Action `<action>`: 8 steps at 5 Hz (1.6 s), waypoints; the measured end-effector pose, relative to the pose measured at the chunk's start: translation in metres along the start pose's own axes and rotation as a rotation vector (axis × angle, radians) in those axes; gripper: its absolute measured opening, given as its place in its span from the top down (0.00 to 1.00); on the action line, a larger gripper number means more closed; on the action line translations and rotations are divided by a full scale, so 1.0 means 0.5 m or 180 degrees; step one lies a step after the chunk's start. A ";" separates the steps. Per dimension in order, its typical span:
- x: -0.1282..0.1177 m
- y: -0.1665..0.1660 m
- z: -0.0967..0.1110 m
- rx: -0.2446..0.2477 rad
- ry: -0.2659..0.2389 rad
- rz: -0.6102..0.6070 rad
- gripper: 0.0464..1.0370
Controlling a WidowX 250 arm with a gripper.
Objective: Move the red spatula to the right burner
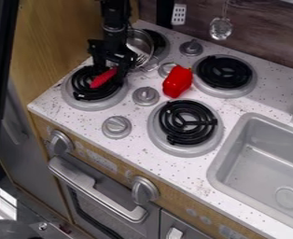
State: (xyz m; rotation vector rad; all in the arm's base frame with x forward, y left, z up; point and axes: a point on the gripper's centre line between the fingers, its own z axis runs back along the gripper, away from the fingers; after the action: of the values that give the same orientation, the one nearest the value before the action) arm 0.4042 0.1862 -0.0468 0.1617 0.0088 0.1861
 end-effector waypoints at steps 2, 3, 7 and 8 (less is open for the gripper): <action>-0.013 -0.003 0.000 0.0043 0.0014 -0.0072 0.71; -0.043 -0.022 0.028 -0.0068 -0.0061 -0.0126 0.85; -0.154 -0.176 0.140 -0.0002 -0.0505 -0.0656 0.90; -0.161 -0.215 0.096 -0.0001 -0.0327 -0.0664 0.90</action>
State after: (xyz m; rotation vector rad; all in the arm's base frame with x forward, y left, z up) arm 0.3459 0.0593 -0.0174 0.1688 -0.0766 -0.0304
